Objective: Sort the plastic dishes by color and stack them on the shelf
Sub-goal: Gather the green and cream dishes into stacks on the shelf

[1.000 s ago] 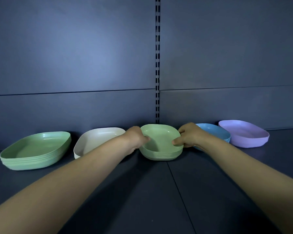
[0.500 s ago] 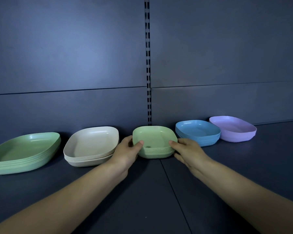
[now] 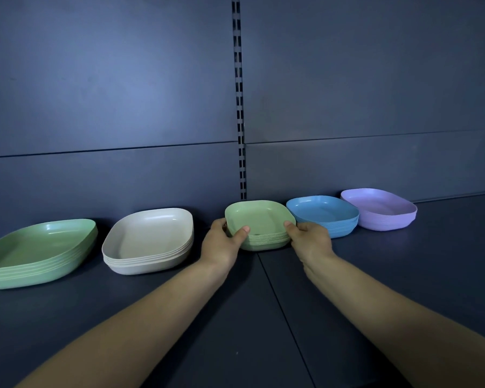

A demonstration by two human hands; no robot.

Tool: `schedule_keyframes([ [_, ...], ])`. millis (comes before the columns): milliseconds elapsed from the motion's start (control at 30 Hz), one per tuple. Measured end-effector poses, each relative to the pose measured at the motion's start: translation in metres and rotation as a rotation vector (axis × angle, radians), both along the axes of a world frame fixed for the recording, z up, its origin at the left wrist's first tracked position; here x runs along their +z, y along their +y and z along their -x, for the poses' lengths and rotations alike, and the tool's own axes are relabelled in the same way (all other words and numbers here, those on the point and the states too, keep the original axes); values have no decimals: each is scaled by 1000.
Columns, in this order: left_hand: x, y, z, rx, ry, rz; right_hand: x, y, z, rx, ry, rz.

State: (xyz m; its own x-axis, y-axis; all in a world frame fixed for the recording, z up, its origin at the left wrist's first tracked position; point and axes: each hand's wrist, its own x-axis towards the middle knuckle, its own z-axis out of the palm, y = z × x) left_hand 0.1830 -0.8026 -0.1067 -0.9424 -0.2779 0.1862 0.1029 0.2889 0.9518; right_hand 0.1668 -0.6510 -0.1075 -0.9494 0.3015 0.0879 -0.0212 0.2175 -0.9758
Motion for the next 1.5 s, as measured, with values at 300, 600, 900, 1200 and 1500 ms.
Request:
schedule_keyframes([
  [300,3,0,-1,16,-30,48,1,2,2,0,-21,-14],
  [600,28,-22,-46,-123,-131,388,26,18,-32,182,9,-588],
  [900,71,-99,-126,146,-11,1118,61,-10,-78,451,176,-1158],
  [1200,85,-210,-159,306,-164,1343,75,-106,-80,480,305,-1327],
  [1500,77,-328,-141,279,-212,1339,71,-226,-77,480,366,-1302],
])
